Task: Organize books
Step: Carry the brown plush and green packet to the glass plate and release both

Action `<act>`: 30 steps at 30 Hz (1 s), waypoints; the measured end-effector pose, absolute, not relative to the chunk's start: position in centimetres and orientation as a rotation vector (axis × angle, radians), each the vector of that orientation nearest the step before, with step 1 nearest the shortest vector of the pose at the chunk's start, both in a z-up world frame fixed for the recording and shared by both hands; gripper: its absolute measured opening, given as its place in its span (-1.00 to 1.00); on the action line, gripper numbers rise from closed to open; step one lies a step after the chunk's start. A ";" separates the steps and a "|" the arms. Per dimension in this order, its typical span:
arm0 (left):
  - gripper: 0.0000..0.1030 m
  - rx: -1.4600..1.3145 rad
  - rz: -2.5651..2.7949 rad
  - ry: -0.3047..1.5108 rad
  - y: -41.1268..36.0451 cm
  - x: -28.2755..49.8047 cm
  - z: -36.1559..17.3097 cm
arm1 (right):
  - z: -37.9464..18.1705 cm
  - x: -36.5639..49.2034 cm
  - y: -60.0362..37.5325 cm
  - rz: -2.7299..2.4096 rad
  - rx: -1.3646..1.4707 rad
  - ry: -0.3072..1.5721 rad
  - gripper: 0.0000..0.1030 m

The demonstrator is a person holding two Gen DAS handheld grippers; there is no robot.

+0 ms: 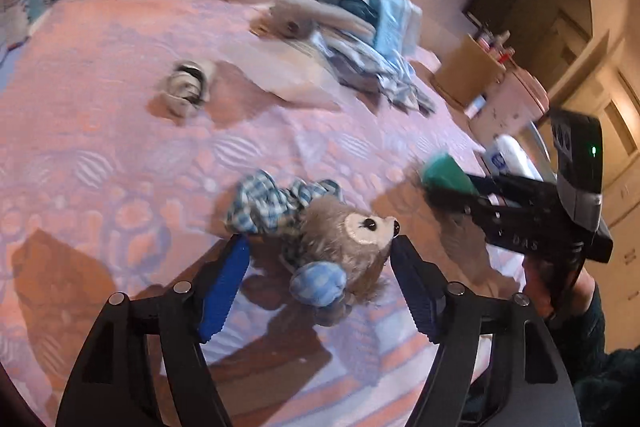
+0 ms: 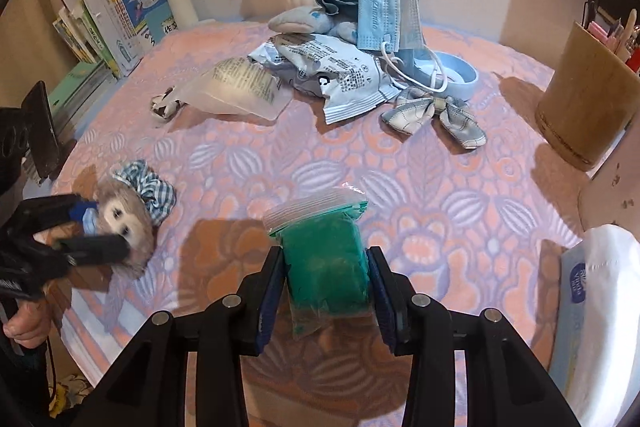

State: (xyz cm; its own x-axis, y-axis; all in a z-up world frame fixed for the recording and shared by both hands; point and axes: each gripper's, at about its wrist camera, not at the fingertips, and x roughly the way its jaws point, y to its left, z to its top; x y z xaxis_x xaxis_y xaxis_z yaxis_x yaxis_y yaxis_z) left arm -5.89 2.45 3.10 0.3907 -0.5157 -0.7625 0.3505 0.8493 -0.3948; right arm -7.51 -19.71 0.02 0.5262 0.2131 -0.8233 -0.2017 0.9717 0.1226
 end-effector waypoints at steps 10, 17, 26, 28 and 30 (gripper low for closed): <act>-0.23 -0.136 -0.551 1.035 -0.6 -4.6 2.5 | -0.5 -7.6 -19.3 0.264 0.054 0.976 0.10; -0.37 -0.038 -0.594 0.938 -3.4 -6.4 5.6 | 0.7 -9.4 -20.0 0.210 0.039 0.930 -0.29; -0.37 0.012 -0.746 0.759 -10.2 -7.1 13.1 | 10.2 -14.0 -25.8 0.051 0.074 0.724 -0.29; -0.37 0.029 -0.775 0.734 -12.4 -7.0 14.2 | 11.6 -15.1 -28.0 0.003 0.102 0.694 -0.29; -0.37 0.033 -0.816 0.715 -15.0 -7.0 15.6 | 12.7 -16.0 -30.0 -0.044 0.123 0.679 -0.29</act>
